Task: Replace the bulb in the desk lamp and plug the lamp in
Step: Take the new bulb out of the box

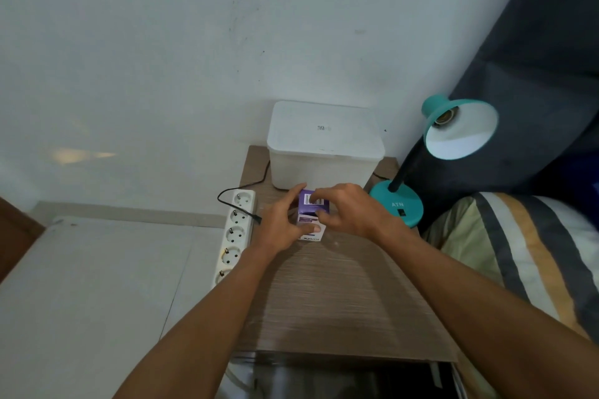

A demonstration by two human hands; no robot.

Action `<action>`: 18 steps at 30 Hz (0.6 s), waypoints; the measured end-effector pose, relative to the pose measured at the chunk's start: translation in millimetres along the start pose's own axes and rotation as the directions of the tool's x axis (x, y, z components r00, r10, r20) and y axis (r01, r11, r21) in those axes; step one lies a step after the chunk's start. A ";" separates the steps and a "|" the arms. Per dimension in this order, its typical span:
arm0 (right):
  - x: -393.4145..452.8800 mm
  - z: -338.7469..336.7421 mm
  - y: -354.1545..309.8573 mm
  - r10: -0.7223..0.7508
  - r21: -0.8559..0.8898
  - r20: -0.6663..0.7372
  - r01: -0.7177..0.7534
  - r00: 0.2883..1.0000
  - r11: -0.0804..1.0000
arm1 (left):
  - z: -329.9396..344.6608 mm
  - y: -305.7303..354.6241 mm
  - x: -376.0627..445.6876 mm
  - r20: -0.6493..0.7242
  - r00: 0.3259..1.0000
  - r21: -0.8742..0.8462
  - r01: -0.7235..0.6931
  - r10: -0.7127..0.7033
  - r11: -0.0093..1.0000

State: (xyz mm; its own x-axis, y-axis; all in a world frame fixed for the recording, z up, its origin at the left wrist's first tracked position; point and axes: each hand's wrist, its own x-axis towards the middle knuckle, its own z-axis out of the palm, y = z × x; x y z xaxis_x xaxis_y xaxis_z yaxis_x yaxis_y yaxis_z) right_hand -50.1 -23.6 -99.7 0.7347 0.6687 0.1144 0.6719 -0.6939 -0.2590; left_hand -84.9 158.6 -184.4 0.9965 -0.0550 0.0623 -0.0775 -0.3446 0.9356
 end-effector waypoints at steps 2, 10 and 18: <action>-1.6 1.2 0.9 0.024 0.046 -0.031 -0.022 0.999 0.999 | 0.3 0.2 0.1 0.002 1.000 -0.006 0.002 -0.002 1.000; -6.7 6.7 1.0 0.118 0.221 -0.123 -0.089 0.985 0.971 | 0.6 -2.2 1.0 -0.009 1.000 -0.008 -0.014 0.014 1.000; -6.6 13.1 4.3 0.111 0.177 -0.178 -0.079 0.978 0.981 | 0.4 -3.5 2.1 -0.016 1.000 -0.025 0.004 -0.005 1.000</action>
State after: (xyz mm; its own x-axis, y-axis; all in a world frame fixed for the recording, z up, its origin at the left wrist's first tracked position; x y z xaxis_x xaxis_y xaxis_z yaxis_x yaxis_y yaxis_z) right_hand -53.2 -27.5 -114.1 0.8094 0.5294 0.2542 0.5847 -0.6860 -0.4330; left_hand -82.5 159.3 -187.7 0.9973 -0.0380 0.0636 -0.0725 -0.3214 0.9442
